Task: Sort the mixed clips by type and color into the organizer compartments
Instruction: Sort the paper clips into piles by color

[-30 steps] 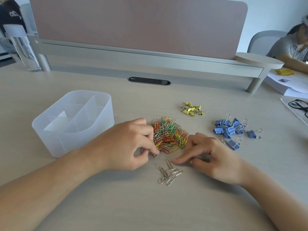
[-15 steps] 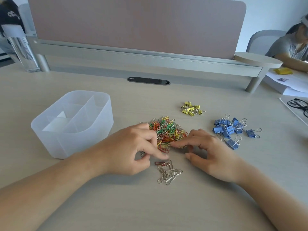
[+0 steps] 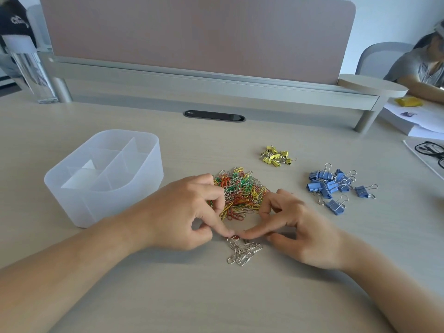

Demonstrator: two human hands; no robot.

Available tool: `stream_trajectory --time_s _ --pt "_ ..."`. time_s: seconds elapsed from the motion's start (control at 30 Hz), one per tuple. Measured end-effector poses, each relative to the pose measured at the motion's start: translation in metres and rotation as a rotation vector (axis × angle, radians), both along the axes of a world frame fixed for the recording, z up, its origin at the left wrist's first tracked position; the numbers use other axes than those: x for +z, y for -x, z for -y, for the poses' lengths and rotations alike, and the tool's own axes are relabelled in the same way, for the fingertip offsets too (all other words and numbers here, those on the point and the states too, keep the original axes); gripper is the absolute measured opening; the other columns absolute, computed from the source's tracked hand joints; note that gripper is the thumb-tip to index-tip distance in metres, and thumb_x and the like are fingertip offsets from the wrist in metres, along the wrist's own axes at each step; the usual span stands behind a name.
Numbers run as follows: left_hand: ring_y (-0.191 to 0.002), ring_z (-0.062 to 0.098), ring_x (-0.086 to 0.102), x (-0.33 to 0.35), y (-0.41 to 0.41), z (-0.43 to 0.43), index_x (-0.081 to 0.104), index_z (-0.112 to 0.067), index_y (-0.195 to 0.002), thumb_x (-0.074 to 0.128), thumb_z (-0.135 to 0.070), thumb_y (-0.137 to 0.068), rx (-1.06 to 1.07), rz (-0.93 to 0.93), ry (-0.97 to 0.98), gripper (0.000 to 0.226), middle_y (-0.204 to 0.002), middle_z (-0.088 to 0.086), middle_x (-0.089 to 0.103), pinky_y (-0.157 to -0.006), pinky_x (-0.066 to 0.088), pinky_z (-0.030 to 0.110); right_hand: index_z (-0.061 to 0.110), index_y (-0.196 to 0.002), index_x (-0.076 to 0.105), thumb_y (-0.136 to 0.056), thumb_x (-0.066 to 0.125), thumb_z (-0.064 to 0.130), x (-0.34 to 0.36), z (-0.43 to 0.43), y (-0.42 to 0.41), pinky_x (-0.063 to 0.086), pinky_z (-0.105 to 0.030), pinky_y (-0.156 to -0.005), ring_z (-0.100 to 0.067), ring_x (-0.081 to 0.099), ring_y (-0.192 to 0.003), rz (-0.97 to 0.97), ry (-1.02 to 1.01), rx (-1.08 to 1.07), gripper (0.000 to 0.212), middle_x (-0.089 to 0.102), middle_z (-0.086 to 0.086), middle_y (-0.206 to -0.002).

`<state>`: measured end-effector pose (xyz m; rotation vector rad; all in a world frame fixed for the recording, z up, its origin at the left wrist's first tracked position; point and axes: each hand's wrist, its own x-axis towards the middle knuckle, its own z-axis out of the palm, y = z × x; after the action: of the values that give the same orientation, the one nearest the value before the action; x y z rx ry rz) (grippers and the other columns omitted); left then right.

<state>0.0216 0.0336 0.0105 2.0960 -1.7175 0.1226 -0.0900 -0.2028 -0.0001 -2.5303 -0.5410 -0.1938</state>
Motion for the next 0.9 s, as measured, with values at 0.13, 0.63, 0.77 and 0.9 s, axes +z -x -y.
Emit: stream_trajectory --time_s 0.13,0.63,0.77,0.9 --pt "-0.080 0.009 0.043 0.000 -0.001 0.001 0.074 -0.047 -0.099 0.049 -0.021 -0.079 0.036 0.030 -0.004 0.041 -0.083 -0.016 0.051 -0.064 0.042 0.026 0.048 -0.096 0.074 -0.081 0.057 0.024 0.003 0.003 0.003 0.033 -0.028 -0.076 -0.006 0.049 -0.081 -0.029 -0.024 -0.012 0.033 0.048 0.015 -0.079" --pt "-0.082 0.004 0.039 -0.008 -0.004 0.004 0.074 -0.040 -0.107 0.050 -0.015 -0.080 0.076 0.016 0.063 0.044 -0.086 -0.019 0.050 -0.067 0.041 0.019 0.045 -0.104 0.073 -0.079 0.055 0.009 0.003 0.007 0.002 0.034 -0.026 -0.080 -0.009 0.049 -0.085 -0.038 -0.079 -0.099 0.047 0.054 0.012 -0.080" --pt "-0.081 0.007 0.037 -0.011 -0.001 0.007 0.071 -0.041 -0.113 0.050 -0.016 -0.080 0.087 0.087 0.034 0.047 -0.090 -0.018 0.049 -0.072 0.032 0.013 0.047 -0.115 0.066 -0.080 0.053 0.019 -0.003 0.009 -0.004 0.038 -0.033 -0.084 -0.004 0.045 -0.086 0.014 0.019 -0.212 0.046 0.047 0.019 -0.082" --pt "-0.079 0.006 0.035 -0.009 -0.006 0.005 0.073 -0.045 -0.105 0.053 -0.018 -0.082 0.093 0.099 0.039 0.041 -0.089 -0.019 0.047 -0.071 0.037 0.021 0.051 -0.113 0.065 -0.081 0.050 0.021 -0.004 0.009 -0.003 0.035 -0.037 -0.091 -0.004 0.045 -0.089 -0.007 0.053 -0.214 0.046 0.047 0.019 -0.086"
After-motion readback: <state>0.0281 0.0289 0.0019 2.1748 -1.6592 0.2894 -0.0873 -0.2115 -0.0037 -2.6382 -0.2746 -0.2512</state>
